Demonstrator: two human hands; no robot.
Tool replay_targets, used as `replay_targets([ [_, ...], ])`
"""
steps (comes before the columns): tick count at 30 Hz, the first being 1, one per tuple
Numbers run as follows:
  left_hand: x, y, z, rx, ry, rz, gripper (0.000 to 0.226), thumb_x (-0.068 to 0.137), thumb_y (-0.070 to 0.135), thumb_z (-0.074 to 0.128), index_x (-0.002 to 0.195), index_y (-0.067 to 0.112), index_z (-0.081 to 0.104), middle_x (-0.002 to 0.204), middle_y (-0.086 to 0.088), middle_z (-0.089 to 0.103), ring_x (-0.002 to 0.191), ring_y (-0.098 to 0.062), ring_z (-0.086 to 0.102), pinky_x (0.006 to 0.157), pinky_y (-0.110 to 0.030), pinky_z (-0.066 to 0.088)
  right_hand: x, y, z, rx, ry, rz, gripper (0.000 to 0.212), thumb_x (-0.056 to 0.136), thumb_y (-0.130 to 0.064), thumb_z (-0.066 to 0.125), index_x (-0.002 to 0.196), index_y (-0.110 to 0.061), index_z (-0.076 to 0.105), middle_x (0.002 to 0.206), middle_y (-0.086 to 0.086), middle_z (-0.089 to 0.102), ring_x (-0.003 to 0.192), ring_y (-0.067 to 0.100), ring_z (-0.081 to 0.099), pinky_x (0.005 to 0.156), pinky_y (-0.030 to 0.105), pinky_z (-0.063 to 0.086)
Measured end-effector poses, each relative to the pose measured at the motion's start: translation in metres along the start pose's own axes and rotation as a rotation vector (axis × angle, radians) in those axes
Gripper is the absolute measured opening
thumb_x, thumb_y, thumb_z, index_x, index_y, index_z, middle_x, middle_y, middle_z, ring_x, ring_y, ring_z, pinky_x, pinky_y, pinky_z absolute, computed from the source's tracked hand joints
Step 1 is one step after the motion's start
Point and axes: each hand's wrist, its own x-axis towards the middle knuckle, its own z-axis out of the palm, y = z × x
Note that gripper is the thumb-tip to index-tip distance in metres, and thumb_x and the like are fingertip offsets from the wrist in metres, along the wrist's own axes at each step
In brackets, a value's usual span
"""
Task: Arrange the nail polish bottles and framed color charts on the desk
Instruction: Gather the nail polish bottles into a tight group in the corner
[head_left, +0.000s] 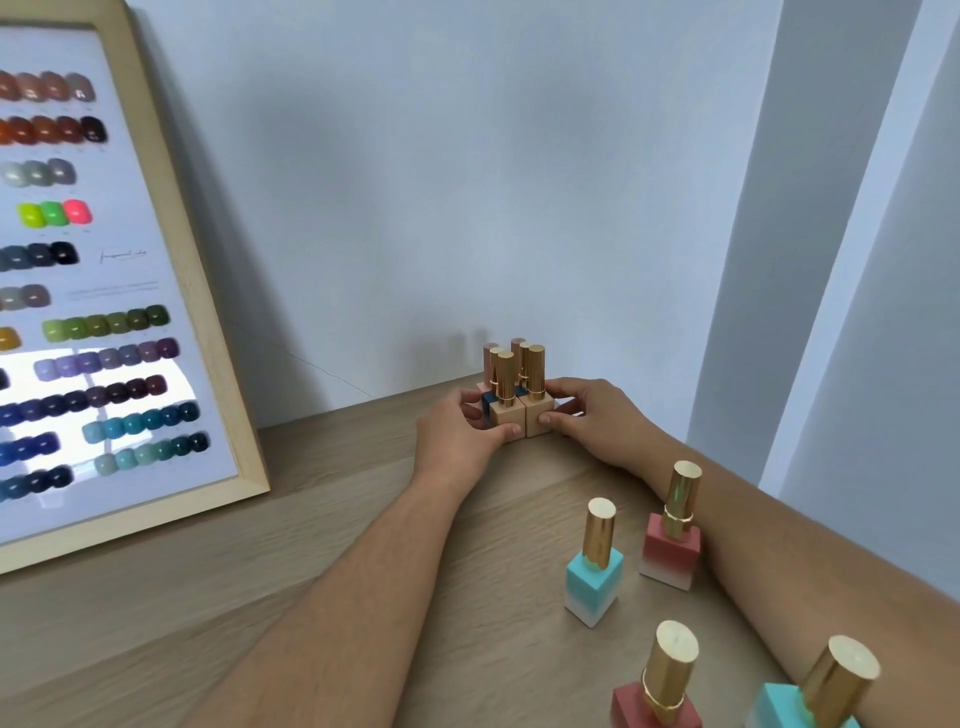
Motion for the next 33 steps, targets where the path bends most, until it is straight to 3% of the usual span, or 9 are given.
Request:
replay_targets([
  [6,0.011,-0.001,0.003,-0.003,0.021,0.003,0.055,0.063,0.029,0.085,0.110,0.018,0.059,0.091,0.004,0.063,0.084,-0.011,0.061,0.078,-0.028,0.051,0.012,0.002,0.003,0.027,-0.005,0.000,0.050,0.086,-0.019,0.062,0.135,-0.021,0.048,0.134,-0.002,0.056,0.104,0.014,0.059,0.098,0.031,0.043],
  [13,0.021,-0.004,0.005,-0.026,0.066,-0.002,0.054,0.061,0.027,0.086,0.107,0.017,0.061,0.089,0.002,0.065,0.080,-0.011,0.061,0.070,-0.023,0.044,0.023,0.002,0.006,0.058,-0.025,-0.004,0.049,0.087,-0.016,0.061,0.134,-0.021,0.048,0.132,-0.001,0.057,0.099,0.013,0.059,0.094,0.027,0.041],
  [19,0.028,-0.004,0.006,-0.018,0.083,-0.011,0.050,0.062,0.024,0.086,0.105,0.015,0.062,0.085,0.001,0.067,0.079,-0.011,0.062,0.071,-0.023,0.044,0.031,0.002,0.007,0.062,-0.036,-0.003,0.048,0.087,-0.016,0.060,0.134,-0.020,0.049,0.133,0.000,0.056,0.103,0.018,0.061,0.098,0.033,0.043],
  [24,0.032,-0.004,0.007,-0.003,0.088,-0.014,0.049,0.063,0.025,0.085,0.105,0.016,0.061,0.086,0.002,0.067,0.079,-0.011,0.061,0.071,-0.022,0.044,0.036,0.003,0.009,0.051,-0.020,0.001,0.048,0.088,-0.017,0.060,0.134,-0.021,0.048,0.133,0.000,0.056,0.101,0.015,0.059,0.090,0.024,0.040],
  [33,0.035,-0.005,0.009,0.010,0.108,-0.008,0.049,0.063,0.027,0.085,0.103,0.015,0.060,0.090,-0.001,0.068,0.083,-0.013,0.062,0.073,-0.024,0.045,0.042,0.005,0.012,0.047,0.003,-0.008,0.048,0.088,-0.017,0.061,0.134,-0.020,0.049,0.133,0.000,0.056,0.096,0.011,0.057,0.087,0.021,0.036],
])
